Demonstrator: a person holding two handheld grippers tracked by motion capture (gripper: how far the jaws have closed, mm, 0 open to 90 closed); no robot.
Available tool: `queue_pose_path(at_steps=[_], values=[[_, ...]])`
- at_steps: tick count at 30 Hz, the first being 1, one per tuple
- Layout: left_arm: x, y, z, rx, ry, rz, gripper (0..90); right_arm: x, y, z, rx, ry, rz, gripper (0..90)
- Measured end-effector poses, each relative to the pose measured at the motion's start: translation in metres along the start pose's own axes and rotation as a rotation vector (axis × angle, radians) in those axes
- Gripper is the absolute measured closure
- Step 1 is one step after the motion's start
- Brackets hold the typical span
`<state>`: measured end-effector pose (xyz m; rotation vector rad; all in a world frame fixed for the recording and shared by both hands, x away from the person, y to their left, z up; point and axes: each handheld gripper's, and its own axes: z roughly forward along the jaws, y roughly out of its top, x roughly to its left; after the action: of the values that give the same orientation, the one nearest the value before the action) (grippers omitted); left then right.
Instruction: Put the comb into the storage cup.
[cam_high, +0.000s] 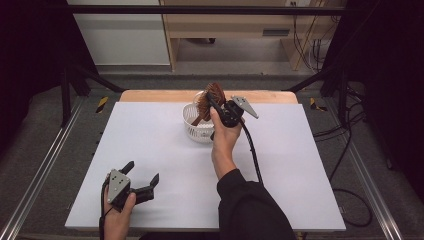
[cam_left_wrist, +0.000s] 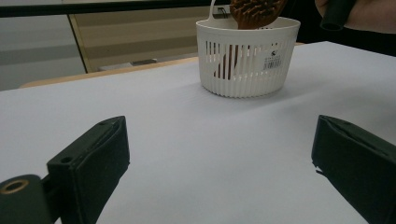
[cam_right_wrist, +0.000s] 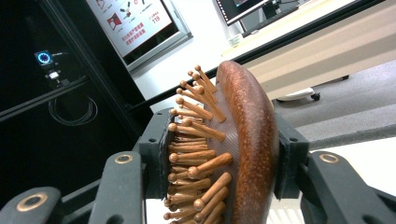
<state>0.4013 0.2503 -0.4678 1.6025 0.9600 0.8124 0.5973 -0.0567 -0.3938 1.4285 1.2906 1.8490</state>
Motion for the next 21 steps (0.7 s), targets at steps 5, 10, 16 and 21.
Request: queue_pose_path(at_steps=[5,10,16,21], values=[[-0.0003,0.0001,0.0,0.001,-0.002,0.002,4.2,-0.0005,-0.0008,-0.0002,0.002,0.003,-0.004,50.0],[-0.0005,0.0001,0.0002,0.001,-0.002,0.003,4.2,-0.0002,-0.0005,-0.0004,0.007,0.007,-0.013,50.1],[-0.0004,0.0002,0.0001,0.0,-0.002,0.003,4.2,-0.0025,0.001,-0.0015,0.022,0.018,-0.025,49.9],[-0.0003,0.0002,0.0001,0.0,-0.003,0.002,4.2,-0.005,0.0027,-0.0016,0.036,0.026,-0.04,49.6]])
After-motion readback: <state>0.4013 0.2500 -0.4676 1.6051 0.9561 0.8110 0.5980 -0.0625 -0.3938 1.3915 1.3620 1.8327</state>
